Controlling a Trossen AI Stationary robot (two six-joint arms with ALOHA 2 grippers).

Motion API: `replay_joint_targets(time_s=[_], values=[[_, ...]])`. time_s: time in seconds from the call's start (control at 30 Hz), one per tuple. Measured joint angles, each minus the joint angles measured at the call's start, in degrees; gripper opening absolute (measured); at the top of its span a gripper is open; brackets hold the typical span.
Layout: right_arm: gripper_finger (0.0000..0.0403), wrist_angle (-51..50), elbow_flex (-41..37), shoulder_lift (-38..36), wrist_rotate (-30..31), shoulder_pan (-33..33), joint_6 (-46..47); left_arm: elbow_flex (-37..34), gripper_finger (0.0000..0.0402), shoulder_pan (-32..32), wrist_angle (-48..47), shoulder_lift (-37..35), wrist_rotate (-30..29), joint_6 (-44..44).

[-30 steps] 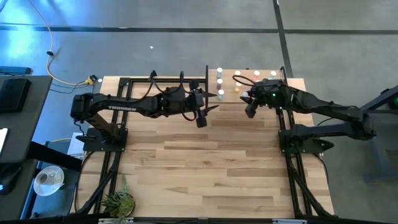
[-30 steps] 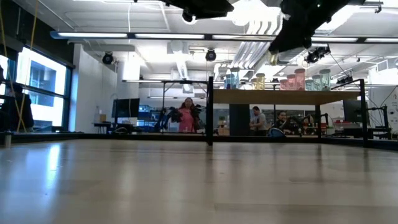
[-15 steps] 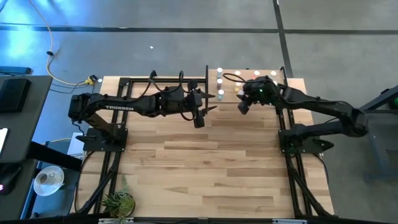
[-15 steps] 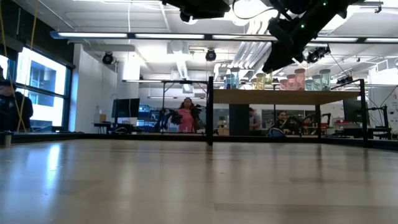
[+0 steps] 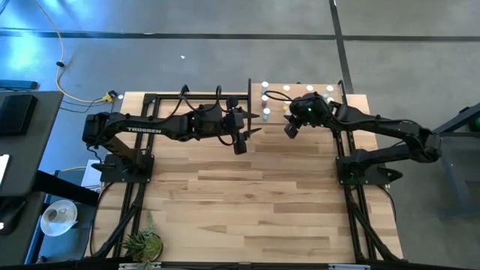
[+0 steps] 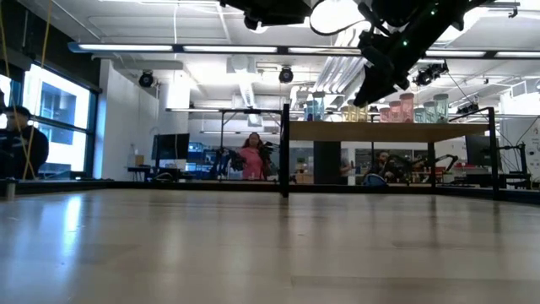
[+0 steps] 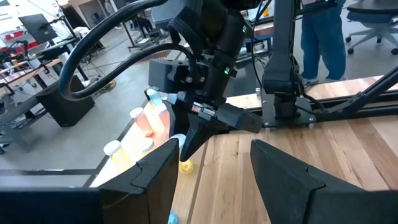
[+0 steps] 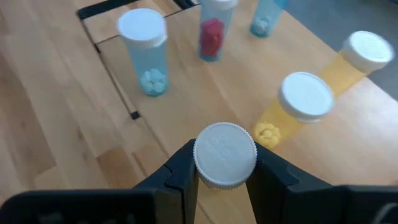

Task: Pick and place medicine bottles onto shelf by color
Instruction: Put the yellow medicine bottle aligned with the other yellow medicine bottle on the shelf

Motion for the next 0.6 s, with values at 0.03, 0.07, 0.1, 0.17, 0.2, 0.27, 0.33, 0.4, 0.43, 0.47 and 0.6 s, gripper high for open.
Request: replay_joint_targets(time_s=[0.03, 0.07, 0.1, 0.17, 0.2, 0.27, 0.33, 0.4, 0.43, 0.47, 0.6], values=[[0.0097, 0.0, 0.0, 0.0, 0.6, 0.0, 0.0, 0.0, 0.0188, 0.0, 0.0, 0.0, 0.0, 0.0], [0.0097, -0.1, 0.0, 0.0, 1.1, 0.0, 0.1, 0.0, 0.0188, 0.0, 0.0, 0.0, 0.0, 0.0], [0.0097, -0.1, 0.0, 0.0, 1.5, 0.0, 0.0, 0.0, 0.0188, 0.0, 0.0, 0.0, 0.0, 0.0], [0.0097, -0.2, 0.0, 0.0, 1.7, 0.0, 0.0, 0.0, 0.0188, 0.0, 0.0, 0.0, 0.0, 0.0], [0.0097, -0.2, 0.0, 0.0, 1.6, 0.0, 0.0, 0.0, 0.0188, 0.0, 0.0, 0.0, 0.0, 0.0], [0.0097, -0.2, 0.0, 0.0, 1.6, 0.0, 0.0, 0.0, 0.0188, 0.0, 0.0, 0.0, 0.0, 0.0], [0.0097, -0.2, 0.0, 0.0, 1.5, 0.0, 0.0, 0.0, 0.0188, 0.0, 0.0, 0.0, 0.0, 0.0], [0.0097, -0.2, 0.0, 0.0, 1.5, 0.0, 0.0, 0.0, 0.0188, 0.0, 0.0, 0.0, 0.0, 0.0], [0.0097, -0.2, 0.0, 0.0, 1.5, 0.0, 0.0, 0.0, 0.0188, 0.0, 0.0, 0.0, 0.0, 0.0], [0.0097, -0.1, 0.0, 0.0, 1.6, 0.0, 0.0, 0.0, 0.0188, 0.0, 0.0, 0.0, 0.0, 0.0], [0.0097, 0.0, 0.0, 0.0, 1.9, 0.0, 0.0, 0.0, 0.0188, 0.0, 0.0, 0.0, 0.0, 0.0]])
